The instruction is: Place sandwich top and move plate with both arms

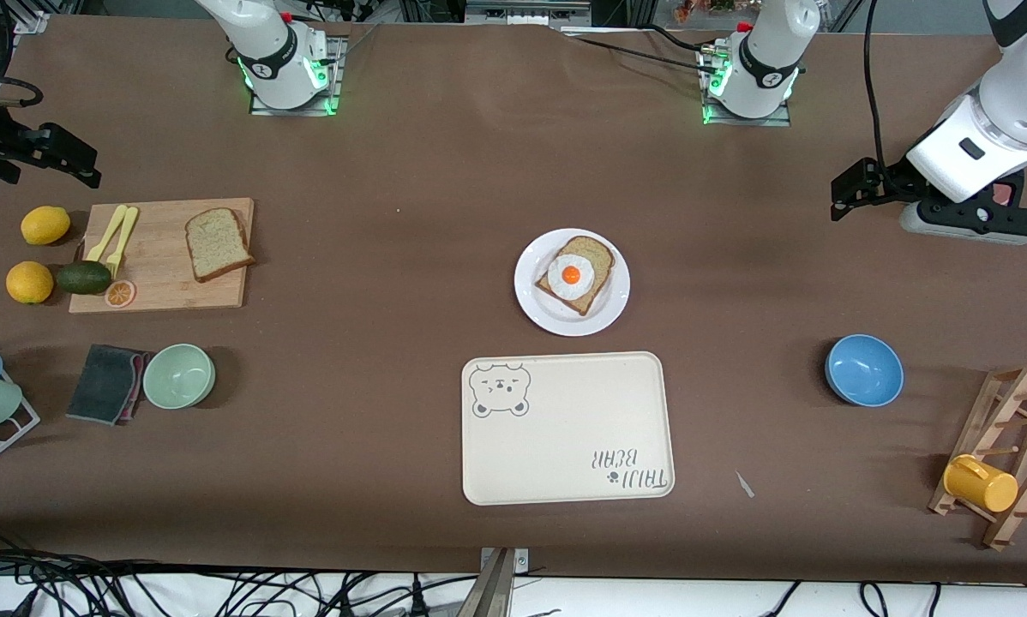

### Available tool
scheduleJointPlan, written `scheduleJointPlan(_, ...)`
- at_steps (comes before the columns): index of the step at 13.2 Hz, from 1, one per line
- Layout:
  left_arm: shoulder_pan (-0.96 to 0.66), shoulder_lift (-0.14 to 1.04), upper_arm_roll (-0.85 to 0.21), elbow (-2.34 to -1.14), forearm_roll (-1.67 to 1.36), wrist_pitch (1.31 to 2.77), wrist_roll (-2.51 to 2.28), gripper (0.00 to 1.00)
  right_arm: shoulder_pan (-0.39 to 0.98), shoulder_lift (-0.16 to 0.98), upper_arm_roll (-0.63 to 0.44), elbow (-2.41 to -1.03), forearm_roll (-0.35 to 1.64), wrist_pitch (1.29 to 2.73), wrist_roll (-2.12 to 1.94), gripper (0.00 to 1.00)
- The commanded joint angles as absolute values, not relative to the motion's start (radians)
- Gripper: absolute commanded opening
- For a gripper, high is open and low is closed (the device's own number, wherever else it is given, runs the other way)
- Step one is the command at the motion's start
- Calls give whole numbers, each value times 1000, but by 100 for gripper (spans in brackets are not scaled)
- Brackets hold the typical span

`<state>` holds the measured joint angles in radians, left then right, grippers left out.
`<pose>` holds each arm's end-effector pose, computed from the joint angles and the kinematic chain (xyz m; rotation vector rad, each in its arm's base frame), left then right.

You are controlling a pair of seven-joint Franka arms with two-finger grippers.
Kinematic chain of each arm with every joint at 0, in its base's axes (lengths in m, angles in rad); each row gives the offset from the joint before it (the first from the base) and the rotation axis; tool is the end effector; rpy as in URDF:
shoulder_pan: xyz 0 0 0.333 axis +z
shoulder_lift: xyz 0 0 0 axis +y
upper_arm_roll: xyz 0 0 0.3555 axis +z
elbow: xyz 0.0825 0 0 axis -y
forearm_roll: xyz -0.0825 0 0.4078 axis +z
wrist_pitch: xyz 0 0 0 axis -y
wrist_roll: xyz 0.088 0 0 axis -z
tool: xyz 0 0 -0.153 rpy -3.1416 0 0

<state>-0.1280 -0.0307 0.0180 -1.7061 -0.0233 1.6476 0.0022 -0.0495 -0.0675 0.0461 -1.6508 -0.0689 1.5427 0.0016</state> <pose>0.5657 -0.0658 0.5750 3.1143 -0.1716 -0.0453 0.5488 -0.0117 0.6146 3.0690 -0.0088 -0.0625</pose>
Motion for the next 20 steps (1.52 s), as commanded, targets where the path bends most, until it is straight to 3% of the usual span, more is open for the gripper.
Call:
scheduleJointPlan(1, -130, -26, 11, -1692, 12, 1632, -14, 100, -52, -64, 40, -1638, -34, 1539, -15, 100)
scheduleJointPlan(20, -130, -28, 9, -1692, 12, 1632, -18, 100, -60, -26, 43, -1620, -20, 1531, 3, 100)
